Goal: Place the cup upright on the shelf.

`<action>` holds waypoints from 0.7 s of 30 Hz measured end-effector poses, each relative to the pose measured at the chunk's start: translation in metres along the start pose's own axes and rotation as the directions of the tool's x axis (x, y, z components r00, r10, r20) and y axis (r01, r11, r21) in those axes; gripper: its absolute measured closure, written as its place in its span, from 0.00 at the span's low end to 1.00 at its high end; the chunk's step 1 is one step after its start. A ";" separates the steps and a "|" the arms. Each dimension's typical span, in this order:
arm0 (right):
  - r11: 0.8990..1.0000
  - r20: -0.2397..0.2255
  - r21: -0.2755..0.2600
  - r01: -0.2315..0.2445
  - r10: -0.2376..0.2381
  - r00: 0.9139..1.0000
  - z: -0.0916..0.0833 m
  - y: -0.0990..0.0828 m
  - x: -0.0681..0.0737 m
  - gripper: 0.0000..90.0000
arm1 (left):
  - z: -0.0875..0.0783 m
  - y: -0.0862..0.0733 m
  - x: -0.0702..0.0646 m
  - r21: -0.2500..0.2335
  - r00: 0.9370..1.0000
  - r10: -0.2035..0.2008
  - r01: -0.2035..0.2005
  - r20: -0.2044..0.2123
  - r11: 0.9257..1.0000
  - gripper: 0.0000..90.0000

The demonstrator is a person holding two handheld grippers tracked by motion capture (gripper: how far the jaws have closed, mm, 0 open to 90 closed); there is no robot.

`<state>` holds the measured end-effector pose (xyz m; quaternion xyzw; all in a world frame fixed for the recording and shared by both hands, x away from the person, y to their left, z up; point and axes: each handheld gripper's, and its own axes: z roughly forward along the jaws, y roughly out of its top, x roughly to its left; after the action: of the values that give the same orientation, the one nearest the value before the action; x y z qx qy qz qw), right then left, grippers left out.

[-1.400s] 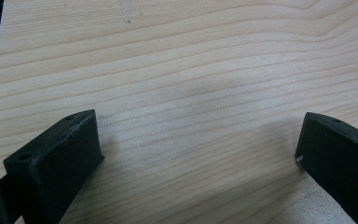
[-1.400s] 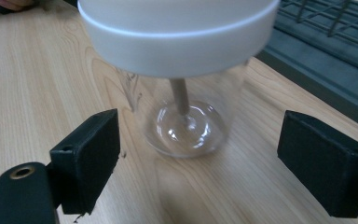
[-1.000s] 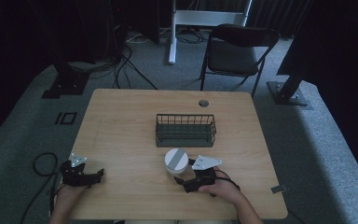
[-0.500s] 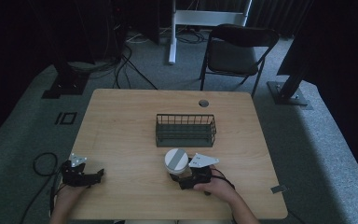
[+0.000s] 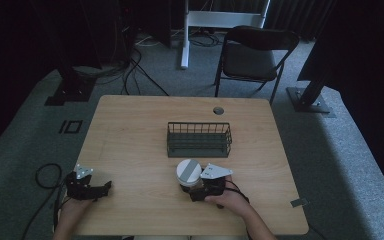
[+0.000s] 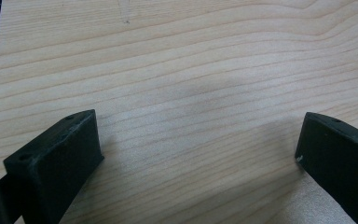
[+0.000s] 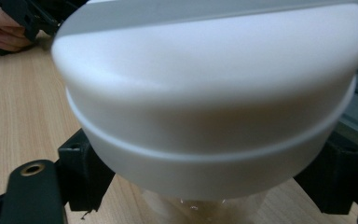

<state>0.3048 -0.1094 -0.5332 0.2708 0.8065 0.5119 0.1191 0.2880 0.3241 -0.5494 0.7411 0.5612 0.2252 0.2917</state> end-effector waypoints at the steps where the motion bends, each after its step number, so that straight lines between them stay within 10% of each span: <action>1: 1.000 0.002 0.002 0.009 -0.009 1.000 0.000 0.000 0.000 0.19 | 0.000 0.000 0.000 0.000 1.000 0.000 0.000 0.000 1.000 0.00; 21: 1.000 0.008 0.003 0.009 -0.009 1.000 -0.009 0.017 0.005 0.20 | 0.000 0.000 0.000 0.000 1.000 0.000 0.000 -0.001 1.000 0.00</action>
<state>0.3023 -0.1078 -0.5136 0.2695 0.8079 0.5091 0.1241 0.2879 0.3241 -0.5494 0.7412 0.5611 0.2254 0.2915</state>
